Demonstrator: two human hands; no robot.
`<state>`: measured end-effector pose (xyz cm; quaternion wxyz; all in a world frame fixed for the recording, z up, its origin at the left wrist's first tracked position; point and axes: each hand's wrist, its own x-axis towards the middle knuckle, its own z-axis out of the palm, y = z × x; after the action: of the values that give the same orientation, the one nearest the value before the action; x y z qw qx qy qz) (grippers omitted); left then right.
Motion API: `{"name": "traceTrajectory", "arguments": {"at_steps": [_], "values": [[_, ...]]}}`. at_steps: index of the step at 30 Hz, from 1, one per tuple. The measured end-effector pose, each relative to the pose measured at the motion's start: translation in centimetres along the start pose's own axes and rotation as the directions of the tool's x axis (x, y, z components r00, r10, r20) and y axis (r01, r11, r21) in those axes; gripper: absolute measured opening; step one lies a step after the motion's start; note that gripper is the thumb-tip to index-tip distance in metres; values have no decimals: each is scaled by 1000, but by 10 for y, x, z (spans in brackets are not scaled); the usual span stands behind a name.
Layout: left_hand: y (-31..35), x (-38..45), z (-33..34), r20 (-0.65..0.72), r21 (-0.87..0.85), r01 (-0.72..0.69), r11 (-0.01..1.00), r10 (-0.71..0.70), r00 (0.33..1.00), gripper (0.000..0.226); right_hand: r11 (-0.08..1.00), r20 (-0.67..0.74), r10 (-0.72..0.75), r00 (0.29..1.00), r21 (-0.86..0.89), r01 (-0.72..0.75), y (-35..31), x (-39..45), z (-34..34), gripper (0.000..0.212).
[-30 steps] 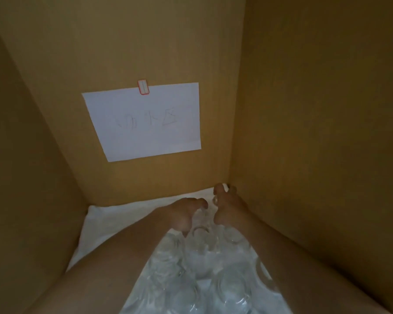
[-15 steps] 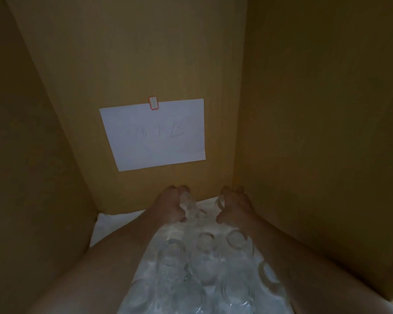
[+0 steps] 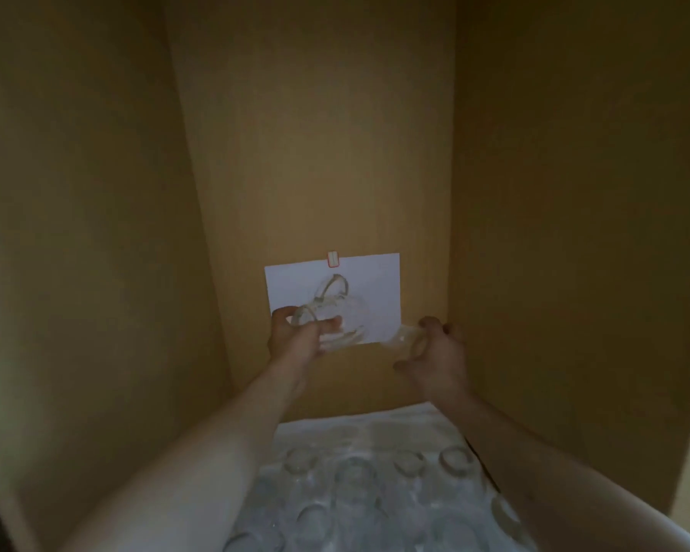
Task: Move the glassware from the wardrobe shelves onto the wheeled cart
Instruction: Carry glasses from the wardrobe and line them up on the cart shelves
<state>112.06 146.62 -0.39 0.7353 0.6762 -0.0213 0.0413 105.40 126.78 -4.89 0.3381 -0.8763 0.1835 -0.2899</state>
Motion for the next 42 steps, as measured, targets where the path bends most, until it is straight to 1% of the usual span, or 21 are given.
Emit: {"name": "traceTrajectory", "arguments": {"at_steps": [2, 3, 6, 10, 13, 16, 18, 20, 23, 24, 26, 28, 30, 34, 36, 39, 42], "values": [[13, -11, -8, 9, -140, 40, 989, -39, 999, 71, 997, -101, -43, 994, 66, 50, -13, -12, -11, 86], [19, -17, -13, 22, -208, 64, 976, -61, 998, 69, 995, -154, -67, 986, 66, 78, -18, -18, -17, 85], [32, -37, -28, 128, -385, 137, 913, -94, 987, 59, 989, -298, -113, 948, 62, 137, -33, -39, -35, 85], [36, -65, -42, 321, -511, 275, 814, -115, 940, 38, 980, -385, -55, 921, 154, 123, -45, -74, -53, 84], [36, -88, -44, 390, -560, 356, 748, -142, 910, 40, 967, -416, 21, 909, 239, 87, -48, -101, -65, 90], [35, -115, -42, 429, -570, 432, 699, -195, 882, 48, 968, -391, 59, 919, 247, 43, -50, -125, -78, 99], [34, -131, -42, 445, -573, 465, 675, -220, 868, 57, 969, -390, 56, 919, 243, 44, -50, -138, -86, 95], [34, -144, -42, 450, -568, 465, 679, -217, 866, 65, 967, -405, 62, 912, 250, 46, -52, -148, -93, 89], [36, -162, -44, 478, -568, 452, 688, -171, 861, 71, 960, -425, 60, 903, 273, 65, -55, -159, -100, 79], [36, -167, -44, 496, -568, 449, 690, -148, 856, 72, 957, -437, 49, 898, 277, 83, -54, -164, -102, 79], [38, -177, -47, 538, -565, 445, 695, -99, 837, 74, 946, -462, 24, 887, 296, 128, -53, -172, -108, 90], [41, -188, -46, 586, -564, 443, 697, -40, 810, 79, 935, -485, 13, 874, 315, 161, -52, -181, -117, 95], [46, -201, -42, 638, -559, 443, 700, 22, 770, 82, 927, -500, 13, 866, 331, 178, -53, -188, -130, 93], [58, -238, -26, 707, -515, 398, 759, 114, 698, 81, 902, -531, 15, 847, 372, 218, -47, -208, -167, 91], [63, -262, -14, 724, -498, 393, 773, 122, 678, 80, 911, -546, -11, 838, 341, 234, -38, -218, -190, 93], [68, -300, 8, 732, -472, 392, 789, 103, 674, 74, 911, -571, -5, 821, 336, 240, -19, -234, -224, 96], [71, -339, 32, 741, -431, 386, 815, 75, 668, 80, 909, -599, 9, 801, 339, 243, 3, -252, -254, 95]]}}
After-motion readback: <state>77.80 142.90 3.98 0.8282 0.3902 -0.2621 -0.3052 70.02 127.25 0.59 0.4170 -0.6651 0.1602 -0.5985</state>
